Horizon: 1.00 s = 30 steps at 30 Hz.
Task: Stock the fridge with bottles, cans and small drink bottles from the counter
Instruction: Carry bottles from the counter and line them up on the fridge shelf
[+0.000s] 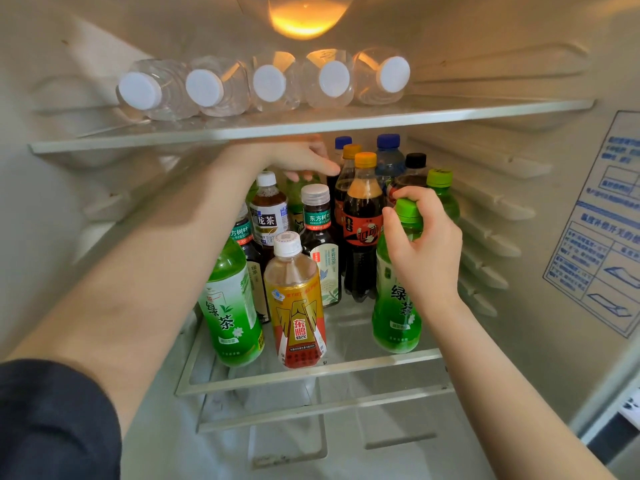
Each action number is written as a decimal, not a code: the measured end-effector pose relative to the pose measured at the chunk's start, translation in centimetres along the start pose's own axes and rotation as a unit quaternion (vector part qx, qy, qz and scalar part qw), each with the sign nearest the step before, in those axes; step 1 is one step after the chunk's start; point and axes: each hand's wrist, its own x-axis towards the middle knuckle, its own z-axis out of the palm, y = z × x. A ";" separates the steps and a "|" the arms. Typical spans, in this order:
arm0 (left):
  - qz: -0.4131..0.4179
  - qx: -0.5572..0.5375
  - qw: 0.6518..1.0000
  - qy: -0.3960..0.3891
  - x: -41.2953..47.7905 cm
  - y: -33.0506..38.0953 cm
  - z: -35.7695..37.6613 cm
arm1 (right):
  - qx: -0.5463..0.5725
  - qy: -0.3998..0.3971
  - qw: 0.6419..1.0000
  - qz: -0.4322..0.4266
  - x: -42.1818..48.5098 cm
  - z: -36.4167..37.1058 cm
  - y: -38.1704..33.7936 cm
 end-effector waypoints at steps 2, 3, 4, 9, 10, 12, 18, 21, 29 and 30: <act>-0.003 0.007 1.000 -0.016 -0.2 0.1 0.3 | 0.004 0.000 1.000 0.001 0.0 0.0 0.0; -0.005 0.022 0.999 -0.028 -0.4 -0.1 0.5 | 0.008 0.000 1.000 0.000 0.0 -0.1 -0.1; -0.002 0.037 0.999 -0.026 -0.6 -0.2 0.9 | 0.010 0.000 1.000 0.000 0.0 -0.1 -0.1; 0.020 0.040 0.999 0.021 -1.3 -0.7 1.3 | 0.014 -0.003 1.000 0.000 0.0 -0.1 -0.1; 0.019 0.042 0.998 0.030 -1.4 -0.9 1.4 | 0.014 -0.003 1.000 0.000 0.0 -0.1 -0.1; 0.019 0.034 0.998 0.043 -1.2 -1.2 1.5 | 0.014 -0.003 1.000 0.001 0.1 0.0 -0.1; 0.022 0.032 0.997 0.063 -1.2 -1.1 2.0 | 0.023 -0.012 1.000 0.006 0.1 -0.1 0.1; 0.010 0.038 0.997 0.072 -1.5 -1.1 2.2 | 0.030 -0.018 0.999 0.009 0.2 -0.2 0.0; -0.003 -0.023 0.977 0.213 -6.2 0.2 3.0 | 0.050 -0.056 0.997 0.021 0.2 -0.9 0.0; 0.000 -0.031 0.969 0.243 -7.3 0.5 3.3 | 0.050 -0.061 0.997 0.021 0.2 -1.0 0.0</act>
